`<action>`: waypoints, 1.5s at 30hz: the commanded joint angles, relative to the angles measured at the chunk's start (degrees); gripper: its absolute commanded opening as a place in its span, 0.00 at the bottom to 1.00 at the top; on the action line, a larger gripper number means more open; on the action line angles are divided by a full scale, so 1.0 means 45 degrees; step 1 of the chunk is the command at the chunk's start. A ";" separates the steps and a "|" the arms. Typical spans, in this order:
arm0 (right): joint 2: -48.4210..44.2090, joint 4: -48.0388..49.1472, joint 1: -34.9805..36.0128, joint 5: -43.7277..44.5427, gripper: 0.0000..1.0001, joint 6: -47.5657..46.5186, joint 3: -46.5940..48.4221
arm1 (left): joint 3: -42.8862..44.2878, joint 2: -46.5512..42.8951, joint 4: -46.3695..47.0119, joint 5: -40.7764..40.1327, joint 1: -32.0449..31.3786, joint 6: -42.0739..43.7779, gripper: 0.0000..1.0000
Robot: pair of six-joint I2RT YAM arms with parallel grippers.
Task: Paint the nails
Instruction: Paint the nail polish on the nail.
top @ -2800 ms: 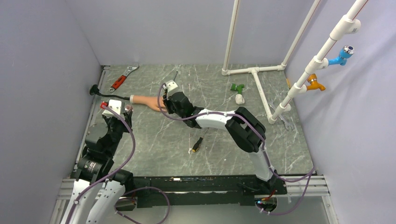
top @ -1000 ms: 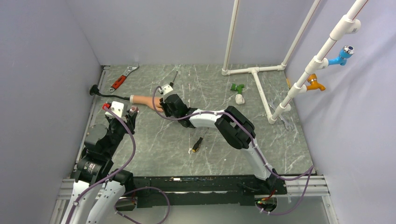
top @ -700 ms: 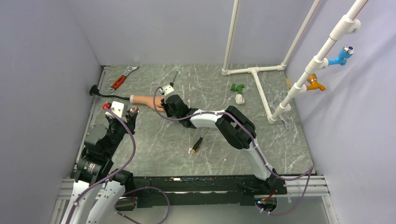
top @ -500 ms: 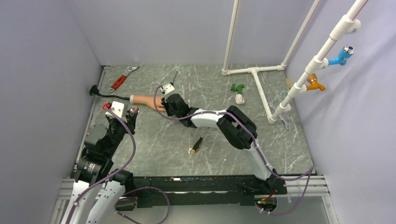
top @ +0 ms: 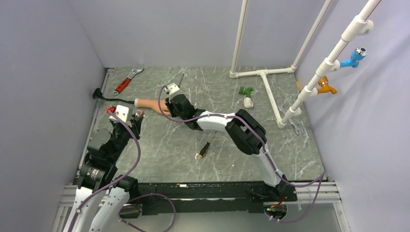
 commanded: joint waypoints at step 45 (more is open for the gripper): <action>-0.0438 0.0532 -0.0109 0.0576 0.00 0.0029 -0.0444 | 0.0383 0.0047 0.0697 0.0359 0.0057 -0.0138 0.00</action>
